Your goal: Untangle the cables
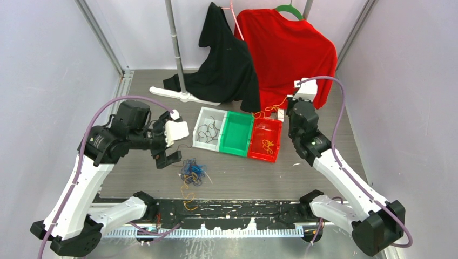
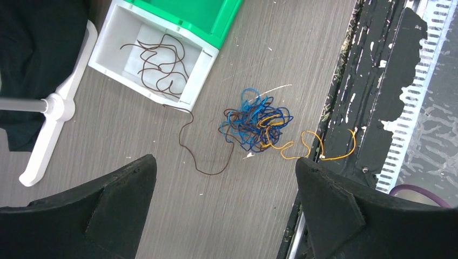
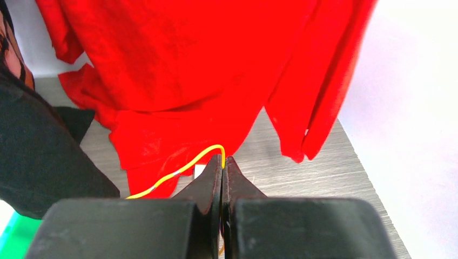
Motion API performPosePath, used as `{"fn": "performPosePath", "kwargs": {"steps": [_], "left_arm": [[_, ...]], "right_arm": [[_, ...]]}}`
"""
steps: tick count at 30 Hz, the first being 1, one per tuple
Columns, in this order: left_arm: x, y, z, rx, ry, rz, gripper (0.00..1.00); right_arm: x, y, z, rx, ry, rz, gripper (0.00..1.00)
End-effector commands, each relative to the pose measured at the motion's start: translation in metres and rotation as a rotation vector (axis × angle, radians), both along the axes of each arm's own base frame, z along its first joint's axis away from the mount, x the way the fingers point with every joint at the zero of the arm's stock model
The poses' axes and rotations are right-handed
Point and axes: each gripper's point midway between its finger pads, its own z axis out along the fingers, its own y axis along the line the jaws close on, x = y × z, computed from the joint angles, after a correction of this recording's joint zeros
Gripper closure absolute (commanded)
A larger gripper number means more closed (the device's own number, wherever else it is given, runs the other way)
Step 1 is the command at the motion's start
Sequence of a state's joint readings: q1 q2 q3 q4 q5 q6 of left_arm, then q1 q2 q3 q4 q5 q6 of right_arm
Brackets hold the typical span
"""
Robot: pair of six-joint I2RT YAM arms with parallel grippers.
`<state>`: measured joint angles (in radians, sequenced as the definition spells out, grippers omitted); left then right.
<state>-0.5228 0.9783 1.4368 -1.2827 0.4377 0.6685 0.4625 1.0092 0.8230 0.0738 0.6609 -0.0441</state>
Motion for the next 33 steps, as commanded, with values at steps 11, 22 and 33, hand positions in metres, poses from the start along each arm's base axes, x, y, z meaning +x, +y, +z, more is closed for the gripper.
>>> {"fn": "performPosePath", "kwargs": {"steps": [11,22,33], "left_arm": [[0.003,-0.004,0.014,-0.038,-0.048,-0.009,0.00],[0.004,-0.006,0.016,-0.040,-0.047,-0.012,0.00],[0.005,-0.004,0.017,-0.034,-0.059,-0.009,0.00]], "right_arm": [[-0.002,-0.015,-0.038,-0.123,0.186,-0.058,0.99],[0.005,-0.021,-0.061,-0.236,0.308,-0.100,0.98],[0.016,0.020,-0.122,-0.209,0.518,0.001,0.89]]}}
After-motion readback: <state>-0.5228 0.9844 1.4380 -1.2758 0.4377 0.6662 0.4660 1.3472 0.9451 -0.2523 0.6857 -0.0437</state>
